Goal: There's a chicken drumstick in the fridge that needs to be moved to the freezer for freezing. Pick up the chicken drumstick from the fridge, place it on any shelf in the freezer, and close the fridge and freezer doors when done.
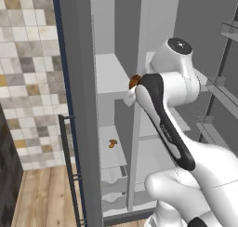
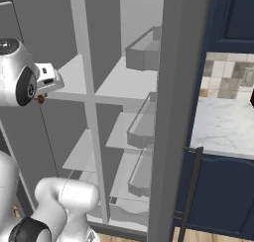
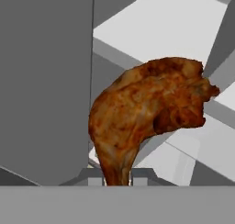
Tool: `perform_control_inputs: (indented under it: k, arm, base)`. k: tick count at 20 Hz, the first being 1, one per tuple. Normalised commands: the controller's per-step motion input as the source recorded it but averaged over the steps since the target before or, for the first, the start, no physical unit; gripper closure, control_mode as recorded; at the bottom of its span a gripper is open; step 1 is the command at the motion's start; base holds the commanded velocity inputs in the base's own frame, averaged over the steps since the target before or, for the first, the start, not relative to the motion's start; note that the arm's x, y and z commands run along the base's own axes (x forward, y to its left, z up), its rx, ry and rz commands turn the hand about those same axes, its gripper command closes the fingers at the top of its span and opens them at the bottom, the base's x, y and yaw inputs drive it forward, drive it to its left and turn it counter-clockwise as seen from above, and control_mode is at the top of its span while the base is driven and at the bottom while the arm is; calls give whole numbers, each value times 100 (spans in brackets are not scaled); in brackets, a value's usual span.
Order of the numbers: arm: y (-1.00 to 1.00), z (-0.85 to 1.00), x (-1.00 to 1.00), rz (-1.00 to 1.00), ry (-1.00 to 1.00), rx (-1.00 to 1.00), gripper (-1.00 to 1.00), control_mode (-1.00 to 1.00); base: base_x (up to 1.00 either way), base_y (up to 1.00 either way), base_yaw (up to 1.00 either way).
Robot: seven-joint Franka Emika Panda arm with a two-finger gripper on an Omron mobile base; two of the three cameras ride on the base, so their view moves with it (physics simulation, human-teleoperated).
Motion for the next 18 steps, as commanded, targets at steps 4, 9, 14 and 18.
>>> perform_control_inputs:
  k: [4, 9, 14, 18]
  arm:
    - [0, 0, 6, 23, 14, -14, 100, -100]
    - [1, 0, 2, 23, 4, -15, 100, -100]
    - [0, -11, 10, 25, 1, -7, 100, -100]
    - [5, -29, 22, 25, 0, -2, 100, -100]
  base:
    - [0, 0, 0]
    - [0, 0, 0]
    - [0, 0, 0]
    - [0, 0, 0]
